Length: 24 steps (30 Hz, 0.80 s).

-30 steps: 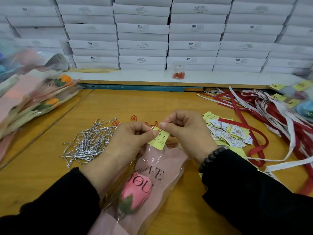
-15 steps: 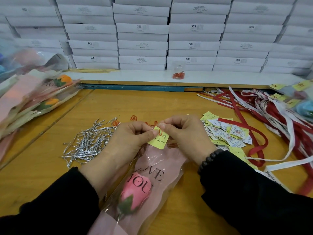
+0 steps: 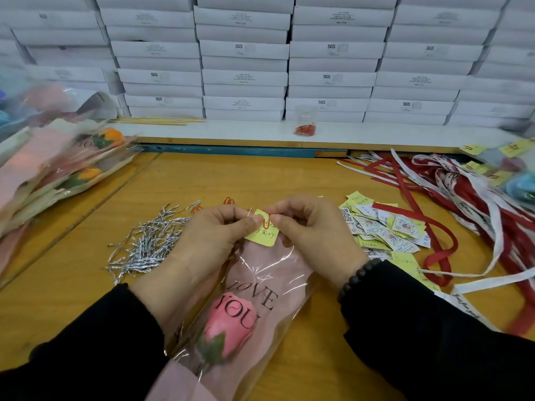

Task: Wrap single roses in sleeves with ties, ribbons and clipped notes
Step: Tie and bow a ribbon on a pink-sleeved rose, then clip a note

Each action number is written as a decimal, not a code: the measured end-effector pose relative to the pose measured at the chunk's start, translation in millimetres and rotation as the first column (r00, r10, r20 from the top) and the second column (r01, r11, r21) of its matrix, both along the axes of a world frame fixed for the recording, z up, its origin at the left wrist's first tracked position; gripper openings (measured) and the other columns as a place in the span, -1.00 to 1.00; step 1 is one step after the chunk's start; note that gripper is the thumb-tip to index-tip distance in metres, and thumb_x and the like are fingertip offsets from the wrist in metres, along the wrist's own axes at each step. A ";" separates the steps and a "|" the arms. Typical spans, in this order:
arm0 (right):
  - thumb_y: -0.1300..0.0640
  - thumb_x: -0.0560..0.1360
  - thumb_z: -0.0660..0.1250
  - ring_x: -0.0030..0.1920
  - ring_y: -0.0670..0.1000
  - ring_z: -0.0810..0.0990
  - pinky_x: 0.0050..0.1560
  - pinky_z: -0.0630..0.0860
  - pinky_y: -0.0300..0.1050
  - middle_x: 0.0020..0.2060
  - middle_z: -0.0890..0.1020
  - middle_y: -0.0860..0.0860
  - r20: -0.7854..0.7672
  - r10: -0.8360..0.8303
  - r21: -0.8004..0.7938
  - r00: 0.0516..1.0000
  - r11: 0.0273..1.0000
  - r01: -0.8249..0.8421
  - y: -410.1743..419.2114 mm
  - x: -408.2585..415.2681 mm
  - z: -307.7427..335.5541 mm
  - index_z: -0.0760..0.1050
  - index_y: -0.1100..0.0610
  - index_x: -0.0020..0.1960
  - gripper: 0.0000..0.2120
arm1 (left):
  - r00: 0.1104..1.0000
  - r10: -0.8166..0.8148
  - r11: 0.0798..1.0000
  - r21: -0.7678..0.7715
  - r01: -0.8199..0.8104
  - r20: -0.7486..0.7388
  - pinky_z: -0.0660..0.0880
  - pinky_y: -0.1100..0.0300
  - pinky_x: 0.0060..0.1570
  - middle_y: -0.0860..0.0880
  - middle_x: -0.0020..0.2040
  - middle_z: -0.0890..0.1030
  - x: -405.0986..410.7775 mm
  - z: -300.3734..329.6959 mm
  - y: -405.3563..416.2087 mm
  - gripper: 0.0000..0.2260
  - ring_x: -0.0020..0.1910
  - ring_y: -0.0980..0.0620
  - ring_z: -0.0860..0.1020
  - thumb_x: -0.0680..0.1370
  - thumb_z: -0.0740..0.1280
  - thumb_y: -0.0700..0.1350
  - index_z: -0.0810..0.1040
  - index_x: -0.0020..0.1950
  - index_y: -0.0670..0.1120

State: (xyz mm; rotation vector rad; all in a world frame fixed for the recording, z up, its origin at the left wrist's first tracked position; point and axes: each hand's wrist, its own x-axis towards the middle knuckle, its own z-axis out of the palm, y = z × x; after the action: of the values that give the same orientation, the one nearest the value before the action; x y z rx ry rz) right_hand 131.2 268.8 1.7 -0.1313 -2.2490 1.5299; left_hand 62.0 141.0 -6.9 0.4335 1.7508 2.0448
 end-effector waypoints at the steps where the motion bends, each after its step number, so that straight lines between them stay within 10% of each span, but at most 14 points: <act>1: 0.29 0.49 0.31 -0.45 -0.21 0.47 -0.34 0.49 -0.34 -0.39 0.57 -0.06 0.008 0.006 -0.012 1.000 1.000 -0.006 0.1 0.2 0.0 0.61 0.08 -0.09 -0.85 | 1.000 -0.001 1.000 -0.002 0.001 -0.002 0.31 0.36 -0.59 -0.09 -0.45 0.55 -0.1 -0.6 0.0 -0.92 -0.57 0.11 0.38 0.29 0.42 -0.18 0.58 -0.39 -0.14; 9: 0.35 0.48 0.31 -0.48 -0.26 0.49 -0.38 0.43 -0.40 -0.38 0.59 -0.04 -0.011 -0.039 -0.090 0.999 0.995 0.038 9.1 -0.5 5.3 0.60 0.12 -0.13 -0.83 | 0.973 -0.230 0.959 -0.166 0.230 0.018 0.31 -0.02 -0.07 -0.23 -0.06 0.49 -4.2 7.6 -7.9 -0.39 -0.13 -0.15 0.37 0.28 0.40 0.08 0.50 0.11 -0.37; 14: 0.33 0.50 0.30 -0.50 -0.25 0.50 -0.41 0.43 -0.41 -0.40 0.59 -0.06 0.011 -0.105 -0.159 0.994 0.982 0.106 25.0 3.0 13.0 0.59 0.08 -0.16 -0.81 | 0.853 -0.502 0.778 -0.355 0.518 0.144 0.37 -0.09 0.14 -0.28 0.09 0.55 -9.7 20.9 -26.8 -0.41 0.00 -0.17 0.45 0.26 0.56 0.08 0.52 0.14 -0.22; 19: 0.31 0.50 0.30 -0.47 -0.24 0.49 -0.38 0.47 -0.41 -0.37 0.63 -0.03 0.038 -0.168 -0.164 0.985 0.971 0.172 44.8 7.5 19.0 0.60 0.02 -0.21 -0.76 | 0.711 -0.651 0.652 -0.285 0.703 0.264 0.43 0.13 -0.16 -0.27 -0.04 0.53 -5.7 22.0 -28.9 -0.32 -0.09 -0.17 0.46 0.13 0.63 0.06 0.49 0.09 -0.23; 24: 0.14 0.54 0.27 -0.22 -0.22 0.54 -0.27 0.42 -0.39 -0.17 0.60 -0.08 0.065 -0.293 0.080 0.954 0.955 0.287 51.5 8.6 21.4 0.55 0.00 0.04 -0.87 | 0.742 -0.616 0.716 -0.205 0.667 0.265 0.38 0.09 -0.19 -0.38 0.02 0.49 -5.3 16.1 -24.3 -0.37 -0.01 -0.22 0.39 0.16 0.62 -0.11 0.44 0.13 -0.19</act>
State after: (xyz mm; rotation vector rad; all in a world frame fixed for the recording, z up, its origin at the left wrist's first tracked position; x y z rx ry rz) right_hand 139.7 320.3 23.1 -0.4848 -2.2199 1.3088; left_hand 56.7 116.7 9.2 0.6387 1.4677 1.2638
